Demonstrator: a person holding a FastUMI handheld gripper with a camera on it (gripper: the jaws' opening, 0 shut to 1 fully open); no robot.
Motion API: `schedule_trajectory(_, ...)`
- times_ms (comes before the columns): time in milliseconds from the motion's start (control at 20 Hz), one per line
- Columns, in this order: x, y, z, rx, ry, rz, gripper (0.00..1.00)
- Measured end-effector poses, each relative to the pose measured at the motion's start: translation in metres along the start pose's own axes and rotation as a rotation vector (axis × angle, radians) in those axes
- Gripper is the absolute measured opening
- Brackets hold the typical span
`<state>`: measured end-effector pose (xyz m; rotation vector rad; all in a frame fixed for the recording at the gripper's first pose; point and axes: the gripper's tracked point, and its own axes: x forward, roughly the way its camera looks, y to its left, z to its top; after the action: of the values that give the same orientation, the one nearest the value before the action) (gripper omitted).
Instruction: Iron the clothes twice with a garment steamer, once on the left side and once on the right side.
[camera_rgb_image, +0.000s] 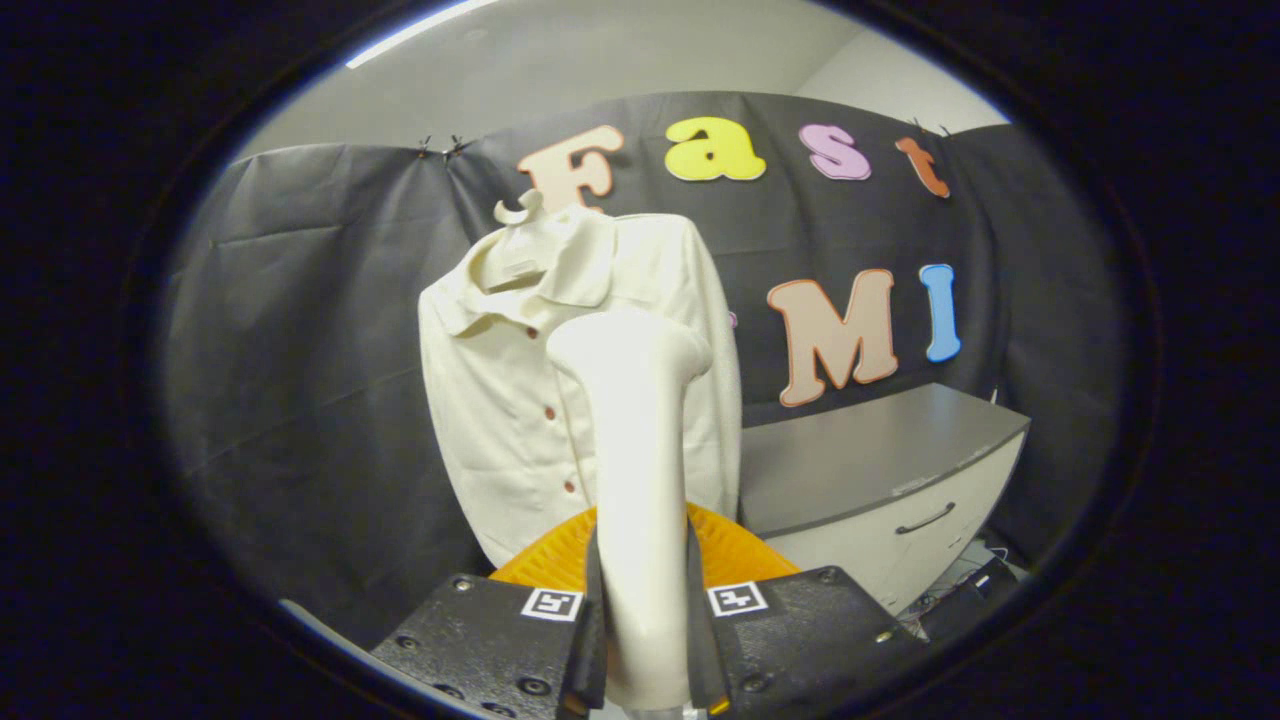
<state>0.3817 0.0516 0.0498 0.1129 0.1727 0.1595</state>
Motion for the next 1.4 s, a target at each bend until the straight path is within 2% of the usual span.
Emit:
schedule_trajectory(500,0.078,0.133,-0.016,-0.049,-0.024,0.159,0.31)
schedule_trajectory(700,0.108,0.147,-0.018,-0.06,-0.06,0.132,0.31)
schedule_trajectory(950,0.13,0.15,-0.05,-0.028,-0.011,0.148,0.31)
schedule_trajectory(1200,0.149,0.145,-0.067,-0.097,0.006,0.098,0.31)
schedule_trajectory(1400,0.165,0.144,-0.114,-0.091,0.139,0.047,0.31)
